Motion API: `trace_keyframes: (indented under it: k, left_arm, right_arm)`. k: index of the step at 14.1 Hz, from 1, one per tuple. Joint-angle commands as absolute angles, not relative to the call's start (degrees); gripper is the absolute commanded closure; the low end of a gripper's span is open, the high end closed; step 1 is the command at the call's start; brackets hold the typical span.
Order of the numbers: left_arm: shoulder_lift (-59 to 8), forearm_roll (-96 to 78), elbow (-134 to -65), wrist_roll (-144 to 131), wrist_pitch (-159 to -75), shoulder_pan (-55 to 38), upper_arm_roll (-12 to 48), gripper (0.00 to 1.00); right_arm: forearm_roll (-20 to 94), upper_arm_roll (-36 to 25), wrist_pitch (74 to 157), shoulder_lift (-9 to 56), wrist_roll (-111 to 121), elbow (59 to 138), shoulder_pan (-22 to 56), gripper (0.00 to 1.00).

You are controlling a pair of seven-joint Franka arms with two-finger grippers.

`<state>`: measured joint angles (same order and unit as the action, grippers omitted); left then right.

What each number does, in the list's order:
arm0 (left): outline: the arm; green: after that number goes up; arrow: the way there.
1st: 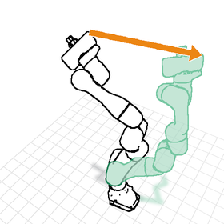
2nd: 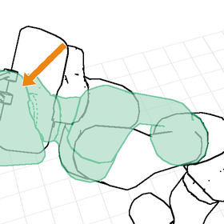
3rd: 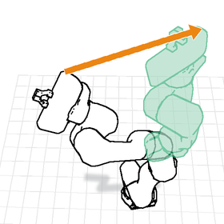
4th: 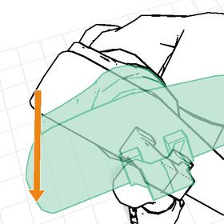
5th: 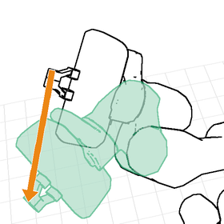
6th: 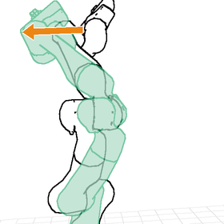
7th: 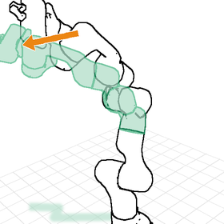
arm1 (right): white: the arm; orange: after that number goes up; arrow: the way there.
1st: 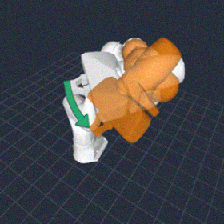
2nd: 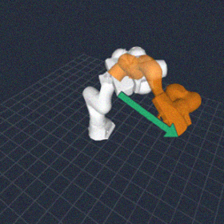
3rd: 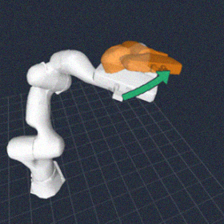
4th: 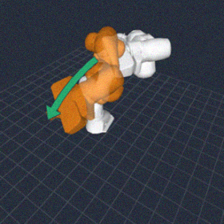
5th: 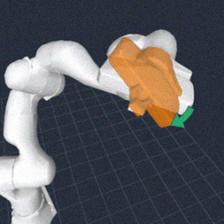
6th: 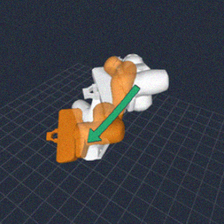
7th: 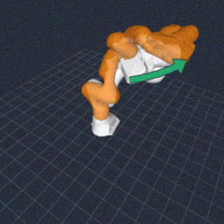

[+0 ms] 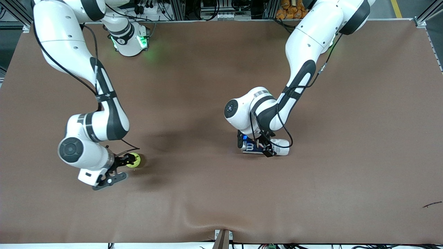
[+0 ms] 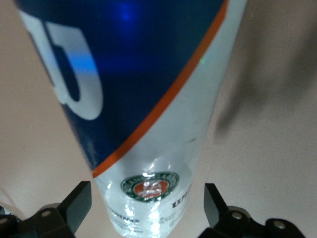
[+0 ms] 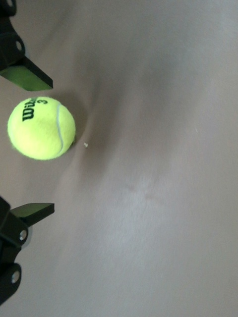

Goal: Insert tennis ball vertically with right arm
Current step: 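Close the right gripper on the nearer tennis ball and lift it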

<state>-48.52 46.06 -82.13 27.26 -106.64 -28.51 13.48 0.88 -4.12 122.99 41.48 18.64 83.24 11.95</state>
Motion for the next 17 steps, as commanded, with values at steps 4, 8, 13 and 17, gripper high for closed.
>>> trace_keyframes:
  k: [4,8,13,17]
  left_arm:
    - [-50.45,47.37,-80.07,26.81,-105.47,-29.36,12.74,0.0]
    - [-50.89,47.46,-79.98,26.81,-105.73,-29.44,11.87,0.0]
    - [-52.03,47.46,-79.19,26.9,-106.26,-29.62,11.78,0.0]
    - [-51.94,47.37,-79.19,26.37,-106.88,-29.62,11.78,0.17]
  right_arm:
    - [0.79,-4.39,123.13,42.1,22.06,86.83,13.36,0.0]
    - [0.97,-4.39,123.66,44.12,24.86,87.28,13.27,0.0]
    - [0.79,-4.39,127.17,44.91,26.54,87.01,13.27,0.0]
    - [1.14,-4.39,127.09,44.91,26.37,86.92,12.84,0.58]
